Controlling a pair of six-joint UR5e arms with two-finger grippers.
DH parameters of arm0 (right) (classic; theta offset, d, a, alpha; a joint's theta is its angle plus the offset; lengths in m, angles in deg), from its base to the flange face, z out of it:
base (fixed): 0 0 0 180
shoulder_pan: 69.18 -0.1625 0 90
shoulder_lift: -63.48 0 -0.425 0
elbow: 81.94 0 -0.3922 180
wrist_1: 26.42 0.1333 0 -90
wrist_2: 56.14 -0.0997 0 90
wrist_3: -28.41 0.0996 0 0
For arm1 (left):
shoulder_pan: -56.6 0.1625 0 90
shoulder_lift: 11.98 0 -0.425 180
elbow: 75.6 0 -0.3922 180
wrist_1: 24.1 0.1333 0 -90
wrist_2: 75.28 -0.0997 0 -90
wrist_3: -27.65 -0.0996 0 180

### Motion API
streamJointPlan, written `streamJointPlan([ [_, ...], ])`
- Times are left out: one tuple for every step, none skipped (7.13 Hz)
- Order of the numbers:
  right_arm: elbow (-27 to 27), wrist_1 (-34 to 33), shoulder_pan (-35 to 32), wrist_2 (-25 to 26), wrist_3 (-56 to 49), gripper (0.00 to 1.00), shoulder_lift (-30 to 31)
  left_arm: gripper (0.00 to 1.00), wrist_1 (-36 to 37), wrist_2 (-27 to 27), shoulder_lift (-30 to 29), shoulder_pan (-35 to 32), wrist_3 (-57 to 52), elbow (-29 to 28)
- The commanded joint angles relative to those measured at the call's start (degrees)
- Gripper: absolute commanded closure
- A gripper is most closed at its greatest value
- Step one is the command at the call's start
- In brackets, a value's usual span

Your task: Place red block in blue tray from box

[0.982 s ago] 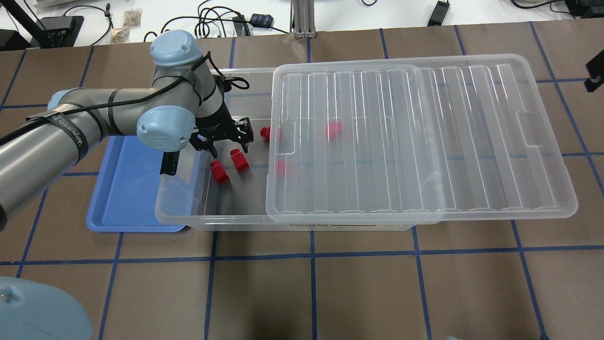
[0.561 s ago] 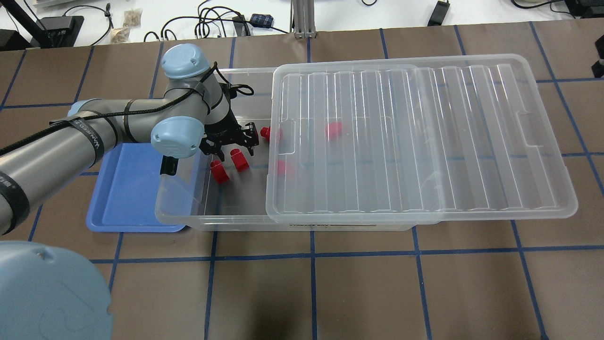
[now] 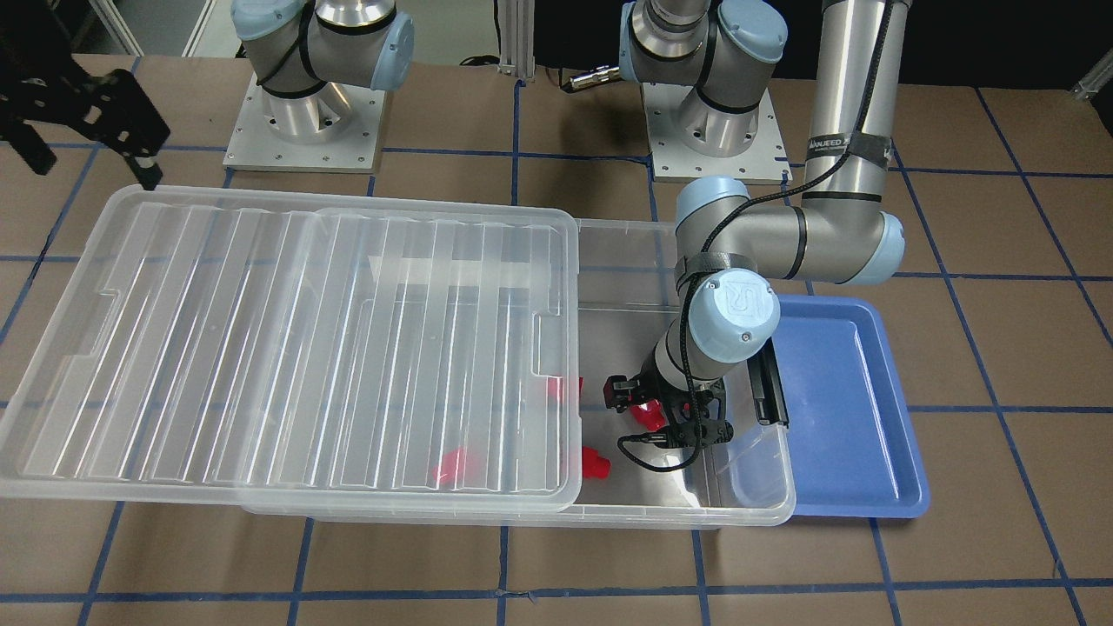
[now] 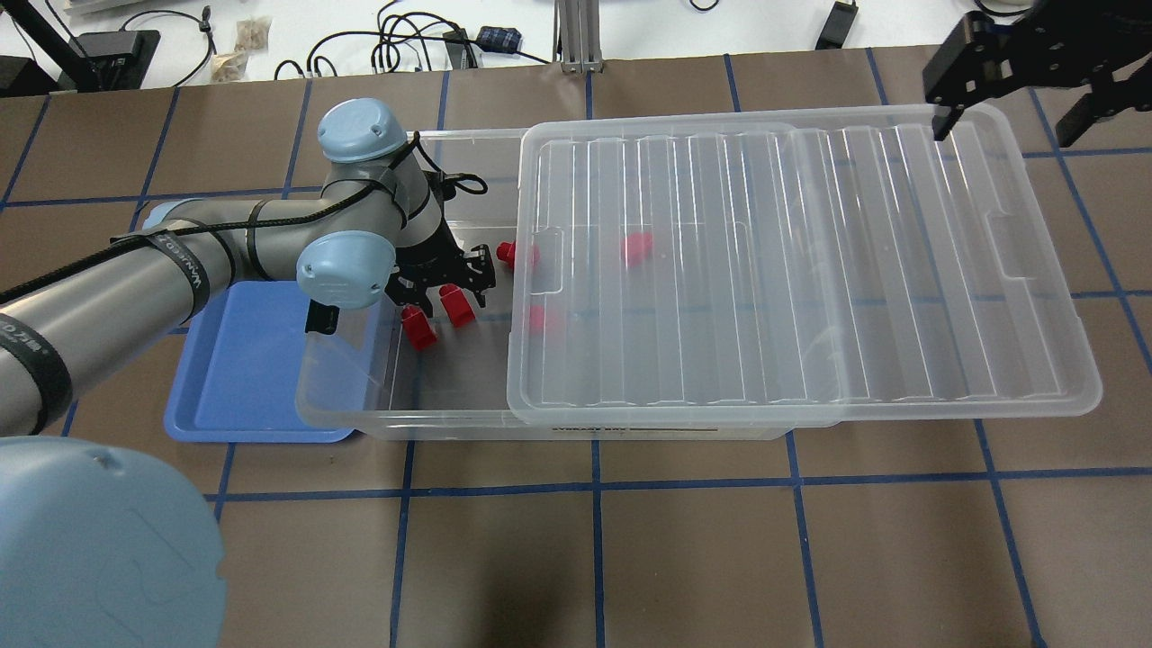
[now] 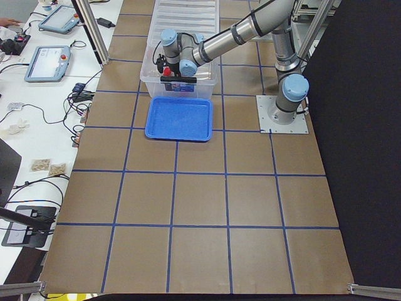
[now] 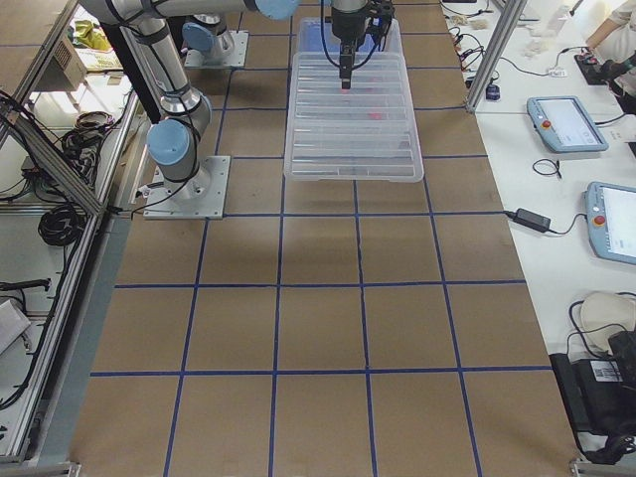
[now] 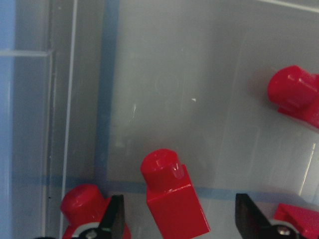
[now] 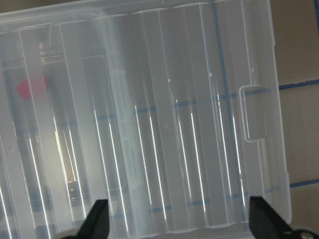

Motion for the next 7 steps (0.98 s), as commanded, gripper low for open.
streamJointPlan([
  [-0.38,-0.16,-3.68,-0.13,4.28,0.0,-0.19,0.59,-0.19,1.28,-0.13,0.06,0.07,0.23],
  [-0.38,-0.16,-3.95,-0.13,4.45,0.0,-0.28,0.98,-0.37,1.64,-0.13,-0.03,0.07,0.23],
  [-0.47,-0.25,-4.04,-0.21,4.46,0.0,-0.28,1.0,-0.46,1.73,-0.13,0.06,0.15,0.23],
  [-0.47,-0.16,-4.3,-0.65,4.46,0.0,-0.8,1.0,-0.02,1.64,0.05,0.06,-0.02,0.05],
  [-0.47,-0.25,-5.43,-0.92,4.98,0.0,-1.06,1.0,-0.54,0.68,1.18,0.23,0.07,-0.91],
  [-0.38,-0.34,-5.97,-0.83,6.98,0.0,-1.42,1.0,-1.42,0.85,2.41,0.5,0.24,-1.7],
  [-0.38,-0.34,-5.97,-0.92,7.01,0.0,-1.42,1.0,-3.78,0.76,3.81,0.41,1.11,-3.27],
])
